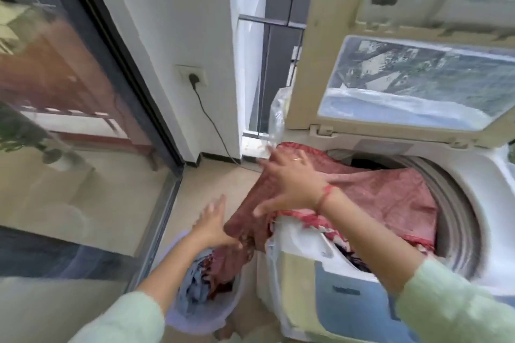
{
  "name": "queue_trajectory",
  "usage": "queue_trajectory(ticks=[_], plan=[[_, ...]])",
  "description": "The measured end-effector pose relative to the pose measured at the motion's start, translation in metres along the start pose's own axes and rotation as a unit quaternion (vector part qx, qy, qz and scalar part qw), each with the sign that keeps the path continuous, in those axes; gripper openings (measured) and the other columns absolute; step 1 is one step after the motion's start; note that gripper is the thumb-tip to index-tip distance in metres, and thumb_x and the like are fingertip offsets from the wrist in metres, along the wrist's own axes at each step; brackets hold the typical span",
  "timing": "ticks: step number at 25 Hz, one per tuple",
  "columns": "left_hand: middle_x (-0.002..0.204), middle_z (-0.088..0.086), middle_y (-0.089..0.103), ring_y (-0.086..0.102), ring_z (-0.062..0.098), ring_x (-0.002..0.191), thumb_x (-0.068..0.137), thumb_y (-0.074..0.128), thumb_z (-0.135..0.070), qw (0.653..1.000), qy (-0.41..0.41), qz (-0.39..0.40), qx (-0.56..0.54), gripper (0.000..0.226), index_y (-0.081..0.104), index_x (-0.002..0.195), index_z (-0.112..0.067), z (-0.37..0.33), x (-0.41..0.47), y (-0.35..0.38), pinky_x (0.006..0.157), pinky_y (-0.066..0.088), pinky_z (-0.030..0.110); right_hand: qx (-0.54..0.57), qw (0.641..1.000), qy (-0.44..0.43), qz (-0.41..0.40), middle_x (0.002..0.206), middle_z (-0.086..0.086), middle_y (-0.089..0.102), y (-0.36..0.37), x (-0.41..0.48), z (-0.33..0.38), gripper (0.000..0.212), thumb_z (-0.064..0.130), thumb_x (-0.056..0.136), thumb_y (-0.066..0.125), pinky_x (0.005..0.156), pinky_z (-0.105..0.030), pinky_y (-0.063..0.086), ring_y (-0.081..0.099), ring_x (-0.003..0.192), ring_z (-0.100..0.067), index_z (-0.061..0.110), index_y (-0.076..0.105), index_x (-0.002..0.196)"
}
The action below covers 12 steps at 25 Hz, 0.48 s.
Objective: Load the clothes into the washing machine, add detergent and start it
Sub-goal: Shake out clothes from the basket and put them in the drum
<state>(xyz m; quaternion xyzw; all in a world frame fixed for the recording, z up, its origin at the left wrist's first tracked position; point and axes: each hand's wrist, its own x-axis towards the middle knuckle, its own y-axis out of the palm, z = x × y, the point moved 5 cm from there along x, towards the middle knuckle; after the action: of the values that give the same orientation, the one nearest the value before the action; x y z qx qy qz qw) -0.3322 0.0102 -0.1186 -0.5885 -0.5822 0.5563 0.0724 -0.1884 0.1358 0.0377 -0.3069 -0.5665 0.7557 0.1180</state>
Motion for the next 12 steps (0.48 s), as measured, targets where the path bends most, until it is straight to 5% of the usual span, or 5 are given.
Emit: queue_trajectory(ticks=[2,5,7,9,12], plan=[[0.158,0.011,-0.005,0.001,0.029,0.145,0.064,0.077,-0.047,0.996,0.02,0.059,0.057,0.128,-0.017,0.147,-0.021,0.021,0.028,0.038,0.115,0.018,0.047,-0.208,0.971,-0.024,0.116,0.158,-0.01,-0.002,0.038,0.048,0.045,0.093,0.071,0.078,0.047,0.113,-0.062,-0.005,-0.003,0.145,-0.032,0.018,0.019,0.149],[0.158,0.011,-0.002,0.003,0.029,0.145,0.069,0.076,-0.038,0.998,-0.018,0.056,-0.006,0.121,-0.013,0.148,-0.018,0.034,0.042,0.064,0.115,0.019,0.047,-0.385,0.893,0.043,0.231,0.156,-0.011,0.016,0.077,0.066,0.052,0.064,0.05,0.097,0.026,0.115,-0.056,0.008,0.01,0.144,-0.036,0.012,0.02,0.148],[0.158,0.008,0.0,0.006,0.028,0.145,0.073,0.073,-0.033,0.996,-0.048,0.043,-0.059,0.115,-0.012,0.149,-0.018,0.038,0.039,0.073,0.114,0.02,0.047,-0.348,0.92,-0.012,0.179,0.141,-0.008,0.046,0.07,0.06,0.055,0.042,0.032,0.099,0.033,0.102,-0.043,0.033,0.042,0.131,-0.028,0.012,0.046,0.134],[0.155,0.009,0.017,0.021,0.028,0.141,0.069,0.073,-0.039,0.992,-0.063,0.003,-0.111,0.113,-0.004,0.15,-0.017,0.032,0.029,0.076,0.111,0.029,0.042,-0.233,0.967,-0.054,0.086,0.115,-0.003,0.063,0.049,0.046,0.051,0.027,0.015,0.092,0.043,0.078,-0.031,0.042,0.06,0.107,-0.024,0.018,0.061,0.112],[0.112,-0.002,0.061,0.061,0.025,0.107,0.063,0.069,-0.041,0.956,-0.042,-0.102,-0.271,0.074,0.04,0.13,-0.027,0.003,-0.003,0.051,0.079,0.049,0.025,-0.025,0.995,-0.072,-0.066,0.092,0.001,0.067,-0.005,-0.001,0.022,0.03,0.007,0.074,0.046,0.069,-0.032,0.051,0.065,0.087,-0.025,0.026,0.06,0.093]])
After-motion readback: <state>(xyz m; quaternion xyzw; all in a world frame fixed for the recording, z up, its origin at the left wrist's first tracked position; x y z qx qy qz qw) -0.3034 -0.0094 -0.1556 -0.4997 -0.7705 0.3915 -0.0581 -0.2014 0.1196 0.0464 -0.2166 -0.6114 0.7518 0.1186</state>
